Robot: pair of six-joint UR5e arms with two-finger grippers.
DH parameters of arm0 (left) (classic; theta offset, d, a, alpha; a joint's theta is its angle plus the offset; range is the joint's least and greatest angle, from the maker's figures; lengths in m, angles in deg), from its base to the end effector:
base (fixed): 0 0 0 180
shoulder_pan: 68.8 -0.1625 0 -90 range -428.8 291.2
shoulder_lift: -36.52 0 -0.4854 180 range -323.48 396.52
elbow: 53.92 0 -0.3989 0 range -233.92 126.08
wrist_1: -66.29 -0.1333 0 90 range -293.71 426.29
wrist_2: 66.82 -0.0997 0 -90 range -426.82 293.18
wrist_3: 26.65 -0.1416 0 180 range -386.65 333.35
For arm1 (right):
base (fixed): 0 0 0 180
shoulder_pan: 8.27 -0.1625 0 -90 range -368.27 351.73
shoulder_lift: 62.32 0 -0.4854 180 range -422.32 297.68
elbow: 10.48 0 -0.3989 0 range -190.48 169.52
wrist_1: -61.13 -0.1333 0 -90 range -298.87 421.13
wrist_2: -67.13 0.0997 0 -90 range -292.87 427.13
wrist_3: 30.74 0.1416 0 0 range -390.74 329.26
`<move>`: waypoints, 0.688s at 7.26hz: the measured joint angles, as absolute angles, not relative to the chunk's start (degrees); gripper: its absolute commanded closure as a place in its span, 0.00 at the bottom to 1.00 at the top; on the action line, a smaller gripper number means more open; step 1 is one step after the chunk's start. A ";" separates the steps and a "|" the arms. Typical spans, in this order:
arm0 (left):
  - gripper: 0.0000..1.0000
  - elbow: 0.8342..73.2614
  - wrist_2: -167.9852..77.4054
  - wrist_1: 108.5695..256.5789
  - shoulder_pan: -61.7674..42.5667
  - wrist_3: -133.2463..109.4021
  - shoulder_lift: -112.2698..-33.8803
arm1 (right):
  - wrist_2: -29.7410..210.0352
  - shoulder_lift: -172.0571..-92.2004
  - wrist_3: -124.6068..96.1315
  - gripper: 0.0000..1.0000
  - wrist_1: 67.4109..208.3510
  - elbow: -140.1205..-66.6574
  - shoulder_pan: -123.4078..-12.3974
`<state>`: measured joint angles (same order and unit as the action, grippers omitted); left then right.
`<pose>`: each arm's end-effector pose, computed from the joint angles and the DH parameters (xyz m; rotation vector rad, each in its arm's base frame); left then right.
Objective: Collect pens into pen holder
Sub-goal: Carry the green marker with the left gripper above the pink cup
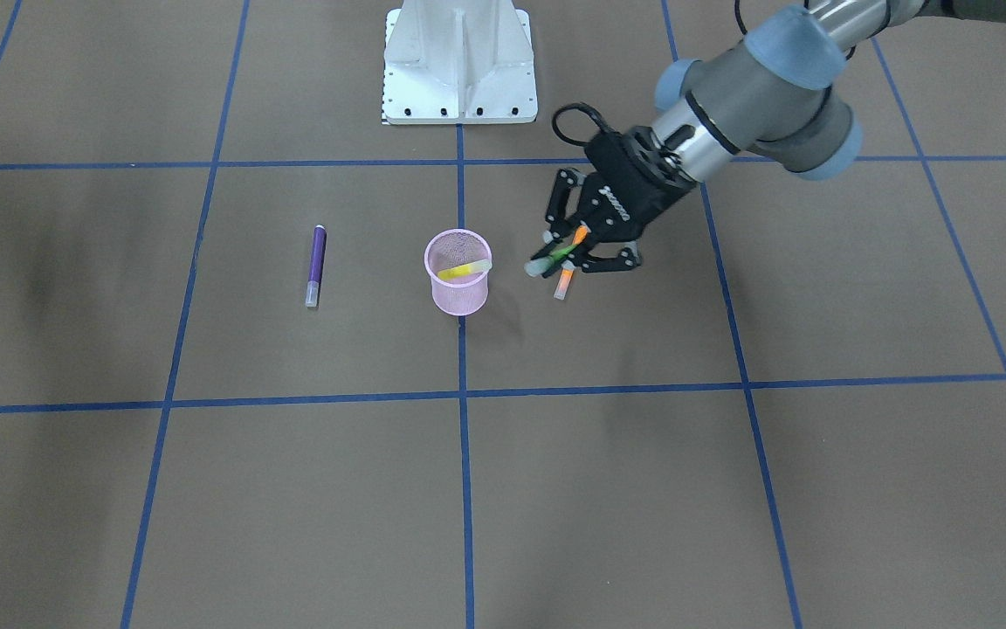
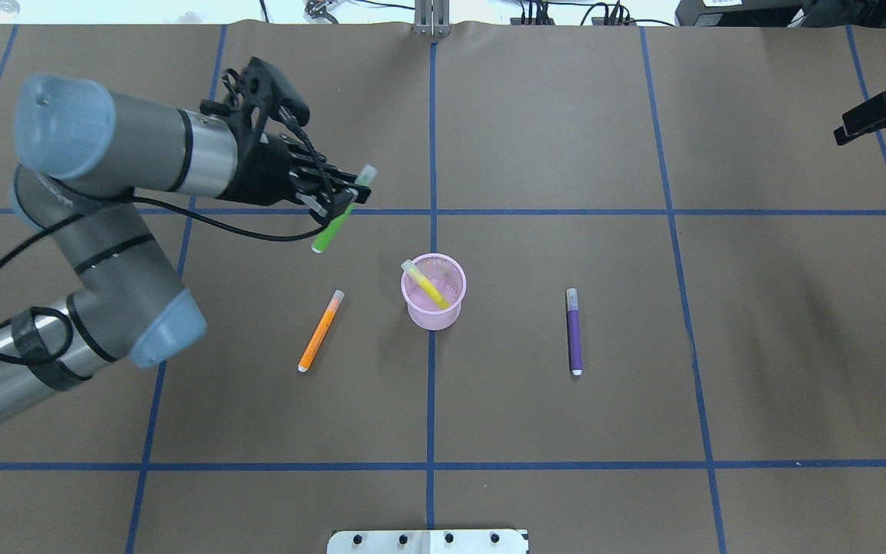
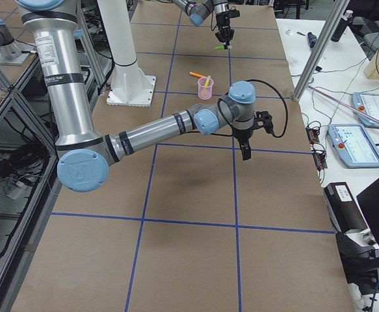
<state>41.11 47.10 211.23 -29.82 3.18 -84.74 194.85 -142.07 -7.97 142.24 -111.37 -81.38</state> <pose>0.4969 -0.4998 0.2389 0.9974 1.2830 0.6177 -0.1299 -0.5884 0.5434 0.2566 -0.7753 -0.0756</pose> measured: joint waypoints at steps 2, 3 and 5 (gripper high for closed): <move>1.00 39.32 37.85 219.05 -37.53 4.40 -87.86 | 194.77 -142.02 -7.79 0.00 142.10 -111.38 -81.39; 1.00 37.67 36.10 221.23 -38.84 4.43 -89.01 | 194.75 -141.96 -7.75 0.00 142.09 -111.38 -81.40; 1.00 33.11 35.20 224.37 -39.46 4.15 -90.98 | 194.74 -141.83 -7.61 0.00 142.08 -111.43 -81.38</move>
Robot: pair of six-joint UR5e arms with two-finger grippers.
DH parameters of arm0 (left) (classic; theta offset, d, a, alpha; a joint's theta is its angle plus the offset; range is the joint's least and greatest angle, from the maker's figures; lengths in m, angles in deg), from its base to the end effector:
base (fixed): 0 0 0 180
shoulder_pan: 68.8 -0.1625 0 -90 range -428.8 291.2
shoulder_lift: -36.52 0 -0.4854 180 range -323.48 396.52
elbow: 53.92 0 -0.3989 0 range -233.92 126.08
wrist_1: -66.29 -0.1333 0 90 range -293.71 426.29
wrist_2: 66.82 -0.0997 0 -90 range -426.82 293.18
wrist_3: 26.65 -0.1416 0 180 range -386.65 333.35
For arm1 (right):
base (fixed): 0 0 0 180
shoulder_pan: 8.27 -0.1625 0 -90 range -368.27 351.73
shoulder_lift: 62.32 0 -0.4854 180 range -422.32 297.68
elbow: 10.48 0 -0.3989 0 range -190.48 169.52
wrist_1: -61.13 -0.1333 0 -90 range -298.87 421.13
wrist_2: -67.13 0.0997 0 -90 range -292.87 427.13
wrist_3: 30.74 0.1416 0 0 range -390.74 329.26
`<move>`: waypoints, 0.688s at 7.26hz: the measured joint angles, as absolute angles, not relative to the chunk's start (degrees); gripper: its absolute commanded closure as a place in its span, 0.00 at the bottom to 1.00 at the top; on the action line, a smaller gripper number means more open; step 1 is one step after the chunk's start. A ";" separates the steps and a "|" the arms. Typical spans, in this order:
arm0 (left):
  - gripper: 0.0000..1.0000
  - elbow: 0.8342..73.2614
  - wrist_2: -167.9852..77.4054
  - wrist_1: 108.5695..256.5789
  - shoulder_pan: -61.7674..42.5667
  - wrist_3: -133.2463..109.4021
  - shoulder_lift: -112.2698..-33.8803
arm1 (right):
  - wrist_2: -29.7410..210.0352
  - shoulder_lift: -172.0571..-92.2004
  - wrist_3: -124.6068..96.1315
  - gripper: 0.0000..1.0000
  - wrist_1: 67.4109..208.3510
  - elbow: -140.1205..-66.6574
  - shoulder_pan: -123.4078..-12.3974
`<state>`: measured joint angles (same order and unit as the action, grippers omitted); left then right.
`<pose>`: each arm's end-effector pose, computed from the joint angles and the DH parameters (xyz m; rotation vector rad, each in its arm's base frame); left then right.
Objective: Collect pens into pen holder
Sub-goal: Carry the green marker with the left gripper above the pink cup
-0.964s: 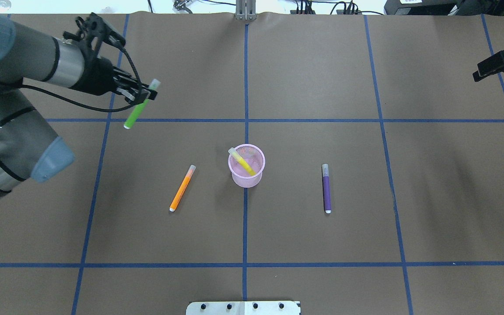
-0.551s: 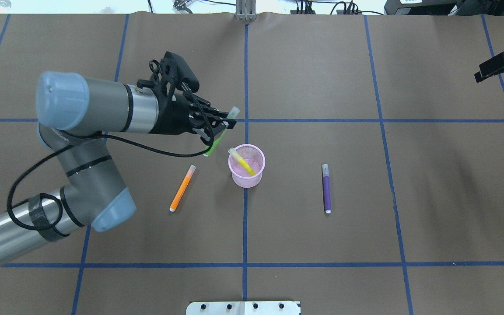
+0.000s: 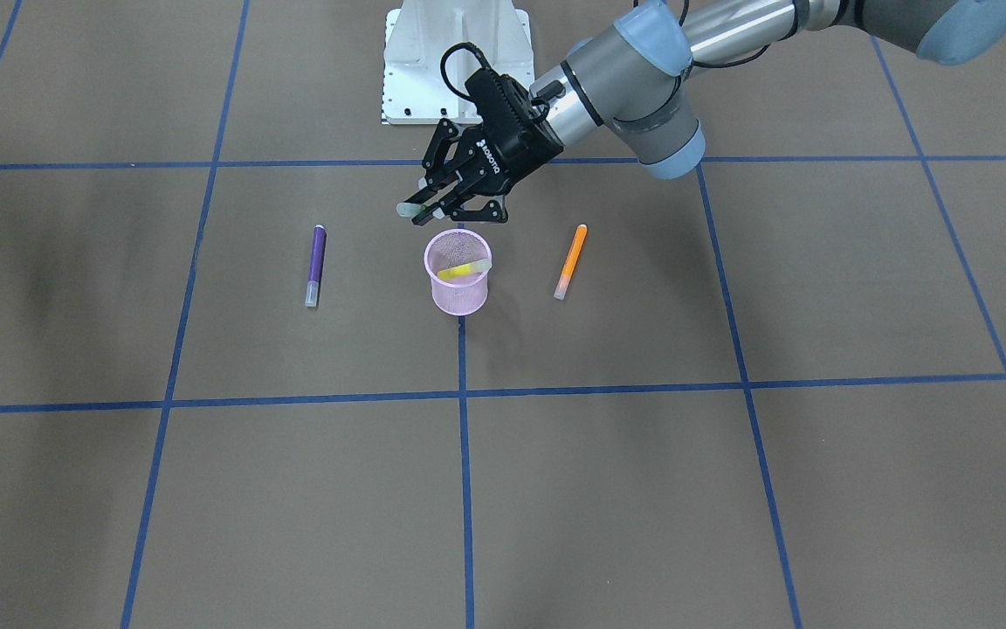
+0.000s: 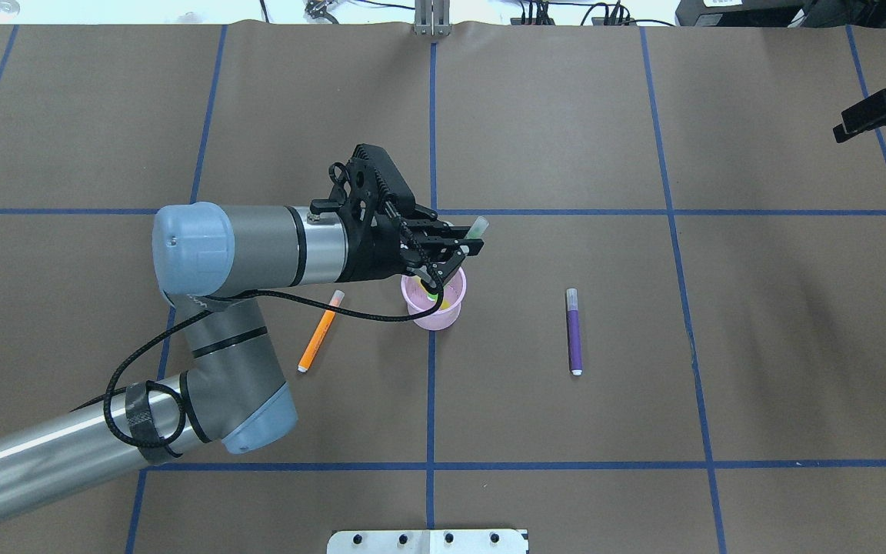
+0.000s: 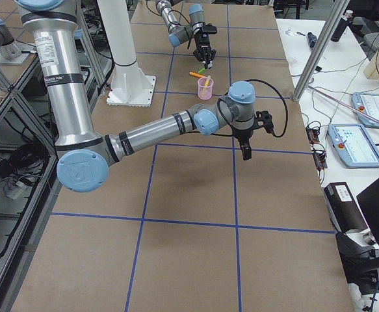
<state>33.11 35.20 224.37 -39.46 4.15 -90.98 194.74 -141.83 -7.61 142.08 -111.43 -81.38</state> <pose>0.5920 -0.4519 0.1940 1.1571 1.4061 0.5591 -0.1302 -0.5901 0.5401 0.2623 -0.7765 -0.0719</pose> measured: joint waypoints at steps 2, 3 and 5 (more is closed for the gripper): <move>1.00 29.64 35.08 226.09 -39.46 3.41 -92.23 | 194.72 -141.70 -7.54 0.00 142.08 -111.42 -81.32; 1.00 28.94 35.05 226.36 -39.34 2.50 -92.36 | 194.68 -141.65 -7.49 0.00 142.08 -111.39 -81.31; 0.12 28.24 35.04 226.63 -39.27 1.43 -92.27 | 194.66 -141.58 -7.43 0.00 142.08 -111.38 -81.31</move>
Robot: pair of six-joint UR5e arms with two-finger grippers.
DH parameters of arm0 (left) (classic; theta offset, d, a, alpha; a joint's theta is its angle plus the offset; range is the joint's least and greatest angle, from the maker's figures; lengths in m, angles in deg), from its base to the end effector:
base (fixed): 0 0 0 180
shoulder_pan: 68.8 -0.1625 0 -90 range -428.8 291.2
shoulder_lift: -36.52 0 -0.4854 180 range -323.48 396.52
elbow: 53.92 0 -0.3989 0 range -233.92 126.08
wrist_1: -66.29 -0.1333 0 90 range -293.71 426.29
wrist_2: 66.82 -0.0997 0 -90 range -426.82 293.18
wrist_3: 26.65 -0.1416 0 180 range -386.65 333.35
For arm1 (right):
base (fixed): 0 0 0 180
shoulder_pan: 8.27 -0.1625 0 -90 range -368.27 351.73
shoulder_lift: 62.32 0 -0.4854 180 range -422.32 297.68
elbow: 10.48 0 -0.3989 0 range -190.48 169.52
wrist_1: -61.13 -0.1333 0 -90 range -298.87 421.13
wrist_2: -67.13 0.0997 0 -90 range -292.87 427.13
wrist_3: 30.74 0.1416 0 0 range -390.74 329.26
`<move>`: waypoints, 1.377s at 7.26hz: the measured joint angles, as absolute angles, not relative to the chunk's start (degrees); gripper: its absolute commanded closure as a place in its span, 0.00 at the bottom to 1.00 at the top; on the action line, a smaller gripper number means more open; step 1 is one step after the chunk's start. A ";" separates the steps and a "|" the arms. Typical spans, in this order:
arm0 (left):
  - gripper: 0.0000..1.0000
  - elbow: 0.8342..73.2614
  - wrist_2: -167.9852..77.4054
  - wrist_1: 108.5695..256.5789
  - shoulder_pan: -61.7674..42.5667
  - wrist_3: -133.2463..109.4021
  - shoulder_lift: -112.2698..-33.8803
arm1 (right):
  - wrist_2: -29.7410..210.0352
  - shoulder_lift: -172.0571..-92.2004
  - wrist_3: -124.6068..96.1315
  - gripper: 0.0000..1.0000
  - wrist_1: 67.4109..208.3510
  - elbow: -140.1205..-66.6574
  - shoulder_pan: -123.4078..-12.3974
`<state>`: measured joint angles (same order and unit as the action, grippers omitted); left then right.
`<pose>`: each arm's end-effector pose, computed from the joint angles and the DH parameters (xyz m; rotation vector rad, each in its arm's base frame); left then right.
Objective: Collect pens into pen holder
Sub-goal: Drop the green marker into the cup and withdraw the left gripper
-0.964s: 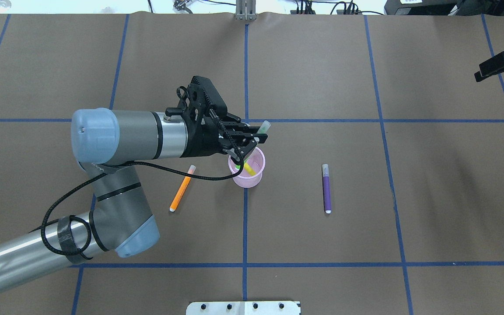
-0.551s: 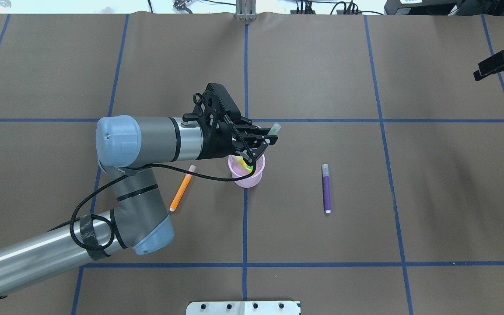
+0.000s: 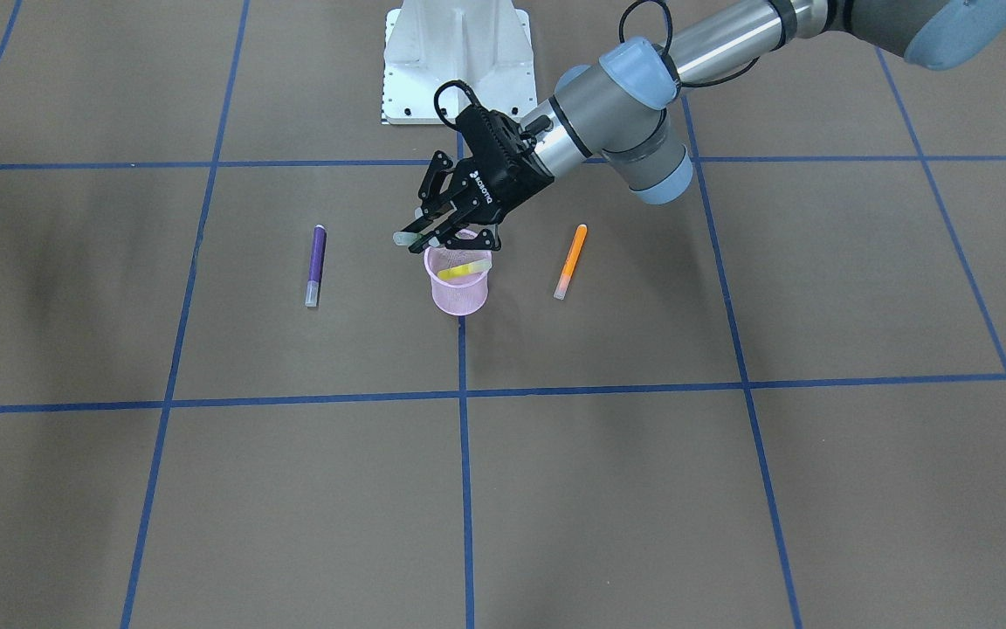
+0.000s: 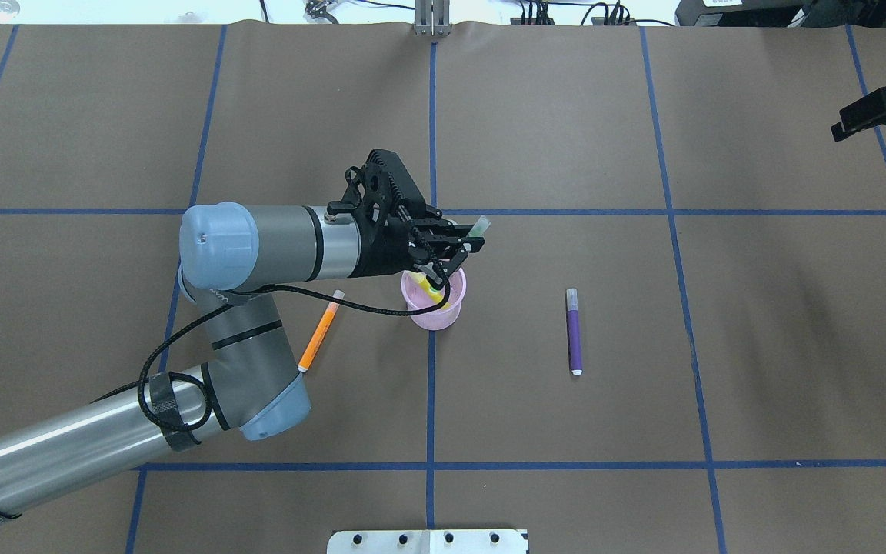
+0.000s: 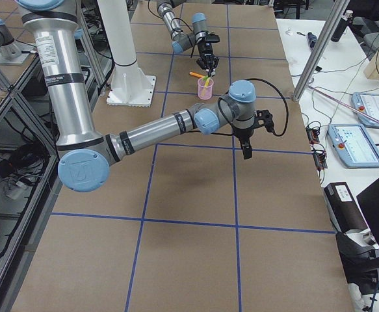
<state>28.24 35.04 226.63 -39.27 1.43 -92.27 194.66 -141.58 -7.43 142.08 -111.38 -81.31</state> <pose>0.6122 -0.4665 0.2108 1.1786 1.3627 0.5897 -0.1313 -0.5917 0.5380 0.2643 -0.7768 -0.0708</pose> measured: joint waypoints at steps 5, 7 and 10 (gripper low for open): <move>0.01 27.53 34.58 227.22 -38.89 5.75 -92.26 | 194.65 -141.31 -5.45 0.00 142.06 -111.63 -81.28; 0.00 28.56 35.63 222.89 -36.75 10.96 -92.18 | 194.65 -141.28 2.28 0.01 140.40 -112.36 -80.25; 0.00 36.65 49.52 196.10 -27.72 12.29 -91.90 | 193.33 -141.36 21.82 0.02 134.86 -113.75 -73.52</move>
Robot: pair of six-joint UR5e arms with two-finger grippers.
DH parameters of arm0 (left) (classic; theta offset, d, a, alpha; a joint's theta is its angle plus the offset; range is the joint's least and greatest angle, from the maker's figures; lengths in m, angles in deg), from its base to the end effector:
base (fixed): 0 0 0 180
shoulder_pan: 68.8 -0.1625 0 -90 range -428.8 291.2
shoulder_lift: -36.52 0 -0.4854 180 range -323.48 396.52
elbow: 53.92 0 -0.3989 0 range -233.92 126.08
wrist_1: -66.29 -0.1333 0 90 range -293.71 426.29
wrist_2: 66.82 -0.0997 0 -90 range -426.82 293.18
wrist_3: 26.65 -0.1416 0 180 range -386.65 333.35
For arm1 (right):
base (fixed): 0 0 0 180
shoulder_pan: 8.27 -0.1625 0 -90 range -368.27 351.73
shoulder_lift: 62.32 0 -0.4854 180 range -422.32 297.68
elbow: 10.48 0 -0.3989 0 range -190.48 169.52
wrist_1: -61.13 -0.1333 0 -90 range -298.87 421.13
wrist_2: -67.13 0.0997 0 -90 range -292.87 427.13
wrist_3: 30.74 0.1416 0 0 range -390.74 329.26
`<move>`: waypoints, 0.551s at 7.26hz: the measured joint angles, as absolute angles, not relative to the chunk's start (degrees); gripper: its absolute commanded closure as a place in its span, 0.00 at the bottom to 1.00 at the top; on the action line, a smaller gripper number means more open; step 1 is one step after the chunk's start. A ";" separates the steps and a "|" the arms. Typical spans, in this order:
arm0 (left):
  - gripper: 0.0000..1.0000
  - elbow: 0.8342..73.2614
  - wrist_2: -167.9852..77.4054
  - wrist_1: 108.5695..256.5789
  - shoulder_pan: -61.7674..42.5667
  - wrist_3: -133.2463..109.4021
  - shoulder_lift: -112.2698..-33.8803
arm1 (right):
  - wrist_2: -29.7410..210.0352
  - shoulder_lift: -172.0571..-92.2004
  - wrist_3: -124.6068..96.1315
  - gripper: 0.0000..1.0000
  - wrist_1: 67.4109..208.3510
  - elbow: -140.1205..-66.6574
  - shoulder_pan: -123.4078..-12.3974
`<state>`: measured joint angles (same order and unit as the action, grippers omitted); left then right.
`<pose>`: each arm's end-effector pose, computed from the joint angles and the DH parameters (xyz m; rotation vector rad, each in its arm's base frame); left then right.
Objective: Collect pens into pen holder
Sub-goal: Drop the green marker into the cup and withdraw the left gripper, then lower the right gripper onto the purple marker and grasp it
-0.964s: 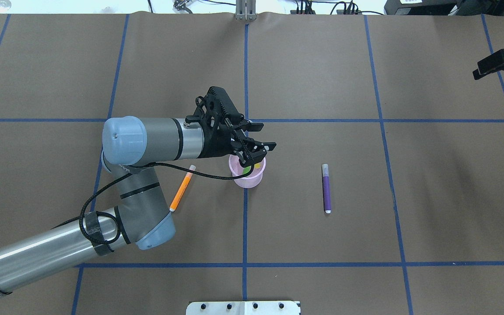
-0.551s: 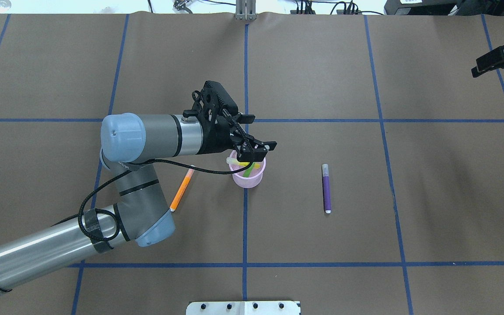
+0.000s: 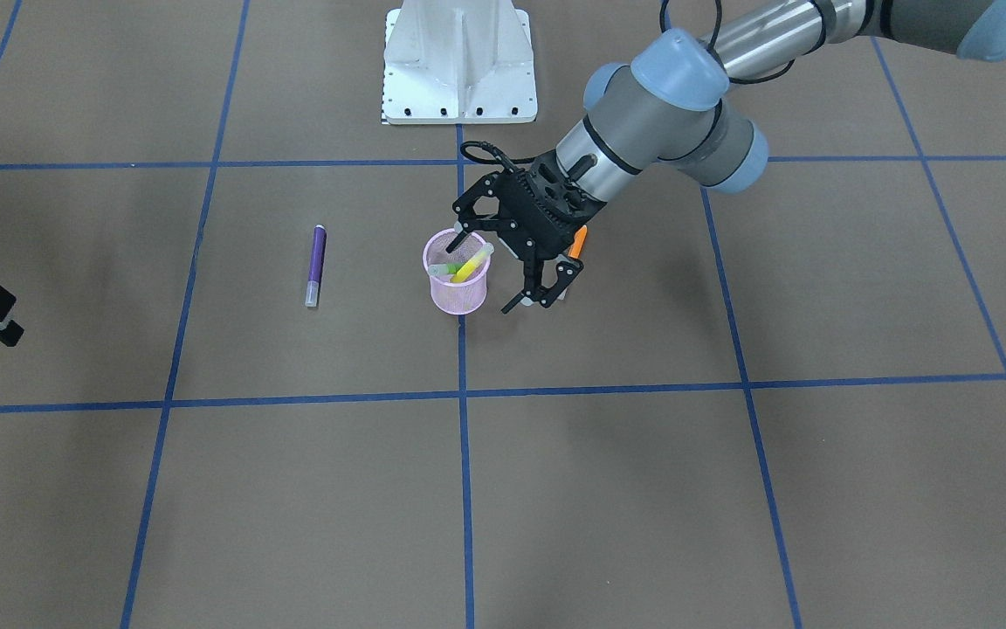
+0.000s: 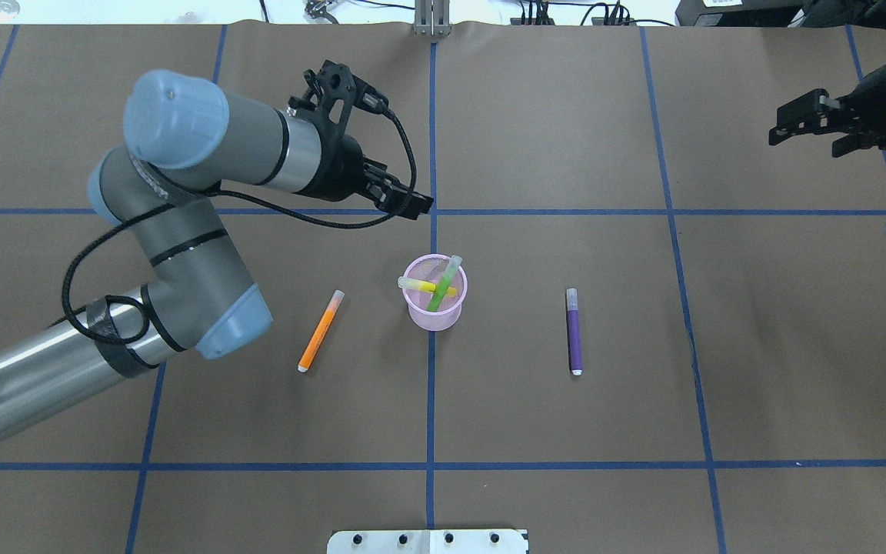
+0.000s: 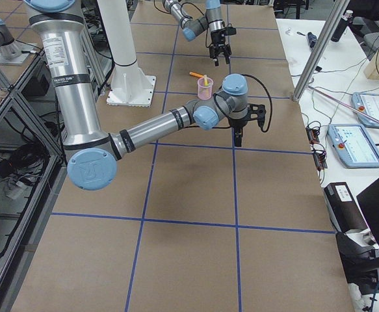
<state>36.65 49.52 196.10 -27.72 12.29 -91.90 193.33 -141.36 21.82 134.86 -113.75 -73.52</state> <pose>0.5232 -0.5496 0.2187 0.7093 1.2201 0.4601 -0.2086 -0.5712 0.4975 0.1554 -0.8990 0.2282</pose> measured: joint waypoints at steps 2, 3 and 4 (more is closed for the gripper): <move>0.00 39.16 55.55 186.30 -22.86 11.86 -91.01 | 189.24 -141.37 31.79 0.03 134.23 -116.25 -66.12; 0.00 39.69 56.34 184.95 -21.99 11.69 -90.68 | 185.76 -141.17 36.85 0.03 134.21 -117.01 -61.40; 0.00 40.19 56.50 184.48 -21.67 11.62 -90.53 | 182.98 -140.27 40.56 0.03 134.68 -117.08 -57.35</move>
<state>40.19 56.50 184.48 -21.67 11.62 -90.53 182.98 -140.27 40.56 134.68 -117.08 -57.35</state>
